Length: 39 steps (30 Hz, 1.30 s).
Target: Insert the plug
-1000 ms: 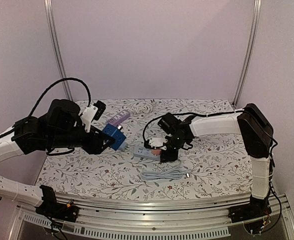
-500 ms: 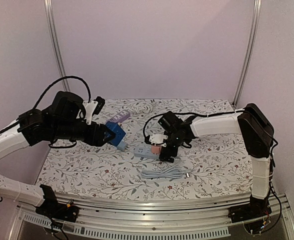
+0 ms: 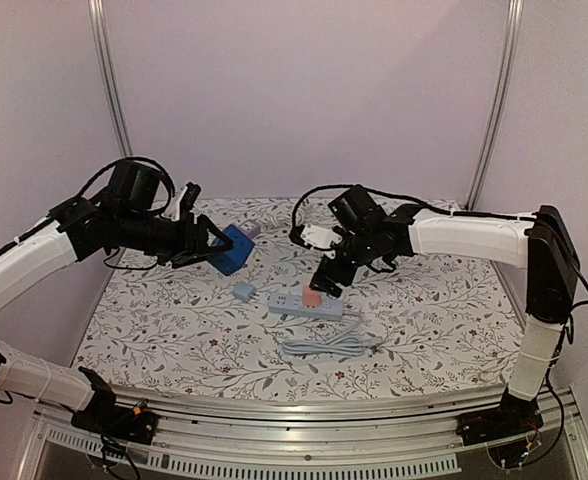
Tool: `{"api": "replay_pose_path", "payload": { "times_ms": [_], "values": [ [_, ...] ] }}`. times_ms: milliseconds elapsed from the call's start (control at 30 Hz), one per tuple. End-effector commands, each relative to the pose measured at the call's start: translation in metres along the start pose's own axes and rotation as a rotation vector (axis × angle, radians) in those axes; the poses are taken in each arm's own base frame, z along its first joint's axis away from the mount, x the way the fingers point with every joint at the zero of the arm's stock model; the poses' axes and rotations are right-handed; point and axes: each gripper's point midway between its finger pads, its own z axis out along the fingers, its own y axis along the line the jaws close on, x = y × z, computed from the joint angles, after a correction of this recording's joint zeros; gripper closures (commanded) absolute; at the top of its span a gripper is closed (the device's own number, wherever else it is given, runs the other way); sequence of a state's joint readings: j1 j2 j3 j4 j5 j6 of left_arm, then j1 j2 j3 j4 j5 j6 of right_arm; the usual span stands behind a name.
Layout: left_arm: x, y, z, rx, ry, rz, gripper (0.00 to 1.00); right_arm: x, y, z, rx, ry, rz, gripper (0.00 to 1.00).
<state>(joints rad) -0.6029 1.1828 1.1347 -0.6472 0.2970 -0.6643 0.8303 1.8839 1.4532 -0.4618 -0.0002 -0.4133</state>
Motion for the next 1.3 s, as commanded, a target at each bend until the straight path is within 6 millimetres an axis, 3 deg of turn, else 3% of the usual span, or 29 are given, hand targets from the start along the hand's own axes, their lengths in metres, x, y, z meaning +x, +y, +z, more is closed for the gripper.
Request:
{"api": "replay_pose_path", "payload": {
  "times_ms": [0,167,267,433,500,800,1067,1267],
  "values": [
    [-0.028,-0.025,-0.003,0.164,-0.01,-0.157,0.78,-0.064,0.001,-0.046,-0.079,-0.228,0.132,0.01],
    [-0.049,-0.017,0.002,0.222,-0.017,-0.356,0.82,-0.124,0.009,-0.089,-0.191,-0.466,0.255,0.01],
    [-0.058,-0.026,0.002,0.304,-0.02,-0.44,0.82,-0.156,0.014,-0.116,-0.257,-0.613,0.308,0.01],
    [-0.066,-0.036,0.001,0.375,-0.028,-0.485,0.83,-0.196,0.029,-0.146,-0.342,-0.767,0.328,0.02],
    [-0.068,-0.039,0.0,0.39,-0.032,-0.491,0.83,-0.206,0.037,-0.148,-0.356,-0.781,0.313,0.02],
    [-0.072,-0.049,-0.008,0.454,-0.032,-0.525,0.83,-0.227,0.042,-0.14,-0.361,-0.804,0.285,0.04],
    [-0.073,-0.057,-0.017,0.509,-0.04,-0.543,0.84,-0.223,0.025,-0.142,-0.245,-0.814,0.311,0.01],
    [-0.074,-0.062,-0.022,0.543,-0.037,-0.545,0.84,-0.215,0.03,-0.138,-0.263,-0.792,0.311,0.01]
  ]
}}
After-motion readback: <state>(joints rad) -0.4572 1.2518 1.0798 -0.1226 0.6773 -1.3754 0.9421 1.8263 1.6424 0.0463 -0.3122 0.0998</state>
